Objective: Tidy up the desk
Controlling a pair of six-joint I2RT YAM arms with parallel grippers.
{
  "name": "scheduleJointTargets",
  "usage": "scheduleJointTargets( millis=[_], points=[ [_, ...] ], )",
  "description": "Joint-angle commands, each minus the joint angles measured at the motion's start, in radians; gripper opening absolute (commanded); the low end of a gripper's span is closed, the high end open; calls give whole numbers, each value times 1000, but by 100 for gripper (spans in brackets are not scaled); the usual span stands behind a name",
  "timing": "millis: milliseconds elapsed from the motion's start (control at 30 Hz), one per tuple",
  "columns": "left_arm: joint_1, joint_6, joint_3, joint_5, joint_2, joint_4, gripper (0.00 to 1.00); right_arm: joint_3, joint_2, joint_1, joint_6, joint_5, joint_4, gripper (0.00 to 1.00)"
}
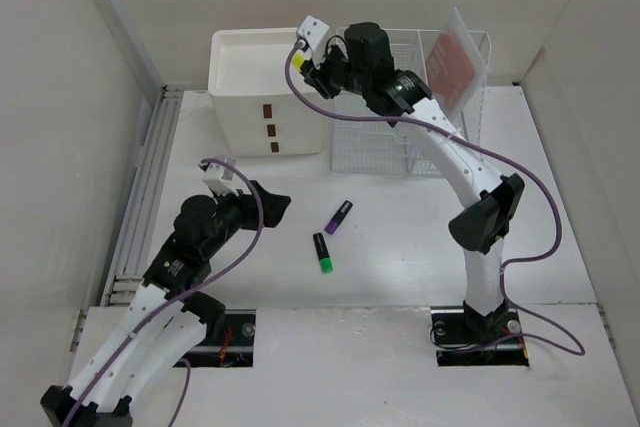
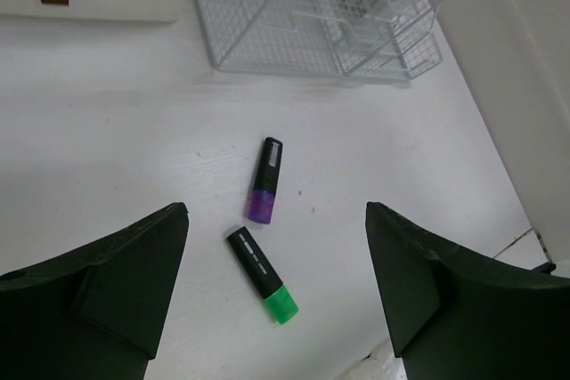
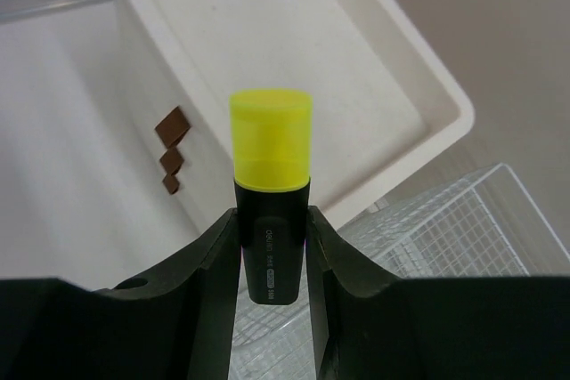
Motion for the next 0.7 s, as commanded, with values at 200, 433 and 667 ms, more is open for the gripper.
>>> scheduleJointTargets(
  millis=[200,433,667],
  points=[
    [-35,-66,-52,-10,131,177,76,105,88,-11,64,103,244,0],
    [-82,-88,-112,-33,142,212,76,167,191,-11,64,51,337,0],
    [-111,-68,-140,-24,133,243,77,236,284,-29,64,21,380,0]
  ],
)
